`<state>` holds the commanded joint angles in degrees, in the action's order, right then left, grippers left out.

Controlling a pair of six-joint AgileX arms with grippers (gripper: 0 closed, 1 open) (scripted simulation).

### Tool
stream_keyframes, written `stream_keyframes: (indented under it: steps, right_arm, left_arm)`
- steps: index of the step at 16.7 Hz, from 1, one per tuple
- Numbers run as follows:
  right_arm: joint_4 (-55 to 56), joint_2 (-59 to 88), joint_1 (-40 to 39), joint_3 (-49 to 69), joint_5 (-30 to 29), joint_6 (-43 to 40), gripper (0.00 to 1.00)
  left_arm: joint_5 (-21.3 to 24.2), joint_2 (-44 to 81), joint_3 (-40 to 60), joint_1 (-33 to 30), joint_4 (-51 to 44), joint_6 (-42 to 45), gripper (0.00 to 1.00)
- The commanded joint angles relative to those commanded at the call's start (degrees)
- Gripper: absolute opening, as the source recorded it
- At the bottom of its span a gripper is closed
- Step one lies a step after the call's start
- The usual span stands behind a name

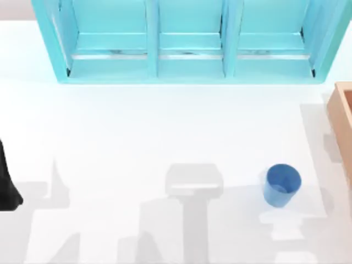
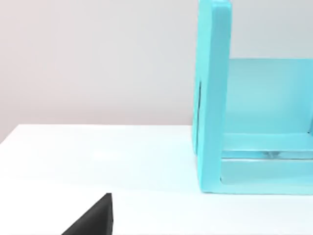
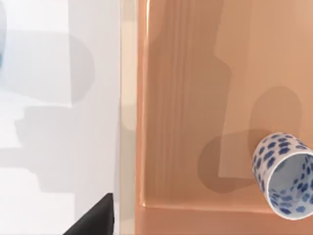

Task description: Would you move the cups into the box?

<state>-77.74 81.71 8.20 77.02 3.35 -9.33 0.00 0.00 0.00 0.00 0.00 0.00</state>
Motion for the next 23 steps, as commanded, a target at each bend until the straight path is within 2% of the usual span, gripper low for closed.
stream_keyframes:
  steps: [5, 10, 15, 23]
  right_arm:
    - [2.5, 8.1, -18.0, 1.9, -2.0, 16.6, 1.00]
    - [5.3, 14.8, -28.8, 2.6, -3.2, 29.1, 1.00]
    - [7.3, 17.5, -32.5, 2.7, -3.3, 34.3, 1.00]
    - [9.4, 18.0, -32.4, 0.8, -3.3, 34.3, 1.00]
  left_arm:
    - [0.0, 0.0, 0.0, 0.0, 0.0, 0.0, 1.00]
    - [0.0, 0.0, 0.0, 0.0, 0.0, 0.0, 1.00]
    - [0.0, 0.0, 0.0, 0.0, 0.0, 0.0, 1.00]
    - [0.0, 0.0, 0.0, 0.0, 0.0, 0.0, 1.00]
